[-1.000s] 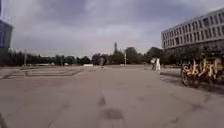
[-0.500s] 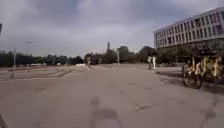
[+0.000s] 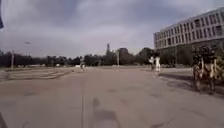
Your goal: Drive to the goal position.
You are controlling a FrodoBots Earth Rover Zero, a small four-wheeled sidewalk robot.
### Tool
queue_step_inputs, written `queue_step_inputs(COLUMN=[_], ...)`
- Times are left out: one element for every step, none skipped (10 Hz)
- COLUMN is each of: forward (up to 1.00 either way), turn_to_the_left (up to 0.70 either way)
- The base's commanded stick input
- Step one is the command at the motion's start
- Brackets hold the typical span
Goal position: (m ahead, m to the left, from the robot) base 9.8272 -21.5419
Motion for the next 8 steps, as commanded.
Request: queue_step_inputs(forward=[1.00, 1.00, 1.00, 1.00, 1.00, 1.00, 1.00, 1.00], turn_to_the_left=[0.00, 0.00, 0.00, 0.00, 0.00, 0.00, 0.00, -0.01])
